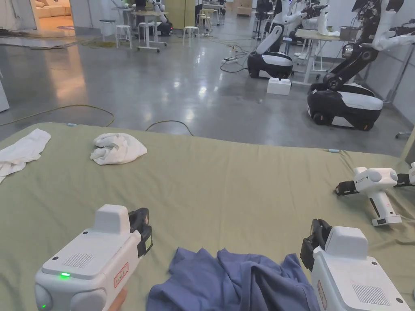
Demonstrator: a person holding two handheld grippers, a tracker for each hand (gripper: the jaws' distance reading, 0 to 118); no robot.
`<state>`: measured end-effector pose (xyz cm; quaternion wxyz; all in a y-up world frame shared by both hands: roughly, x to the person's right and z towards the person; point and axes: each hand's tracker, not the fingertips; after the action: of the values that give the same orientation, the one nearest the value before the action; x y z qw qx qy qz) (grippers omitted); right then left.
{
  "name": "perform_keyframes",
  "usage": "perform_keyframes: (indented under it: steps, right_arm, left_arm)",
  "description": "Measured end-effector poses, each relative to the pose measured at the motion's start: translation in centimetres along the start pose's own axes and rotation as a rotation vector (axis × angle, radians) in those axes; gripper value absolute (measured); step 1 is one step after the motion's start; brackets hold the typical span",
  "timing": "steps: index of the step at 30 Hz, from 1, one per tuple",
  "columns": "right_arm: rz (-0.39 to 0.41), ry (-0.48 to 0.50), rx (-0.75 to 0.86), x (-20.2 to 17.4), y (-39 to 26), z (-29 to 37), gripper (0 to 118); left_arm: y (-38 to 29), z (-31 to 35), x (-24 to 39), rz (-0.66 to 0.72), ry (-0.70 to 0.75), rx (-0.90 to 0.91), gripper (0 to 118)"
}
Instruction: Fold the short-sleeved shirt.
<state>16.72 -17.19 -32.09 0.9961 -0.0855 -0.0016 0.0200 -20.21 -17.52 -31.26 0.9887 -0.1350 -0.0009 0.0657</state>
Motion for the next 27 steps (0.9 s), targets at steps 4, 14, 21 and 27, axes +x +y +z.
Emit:
perform_keyframes:
  steps: [4,14,21,27]
  right_arm:
    - [0.003,0.011,-0.007,-0.2,0.2,-0.1,4]
    - [0.019,-0.006,-0.075,1.0,-1.6,-0.5,4]
    - [0.023,-0.028,-0.132,2.0,-3.5,-0.9,4]
    - [0.010,-0.060,-0.196,3.6,-5.3,-1.0,4]
  left_arm:
    - [-1.4,-1.3,-1.3,0.044,0.012,-0.119,0]
    - [-10.5,-8.2,-3.4,0.202,-0.016,-0.699,1]
    - [-14.4,-10.1,-1.4,0.199,0.032,-0.810,70]
    - [-15.1,-9.8,2.5,-0.045,0.120,-0.785,28]
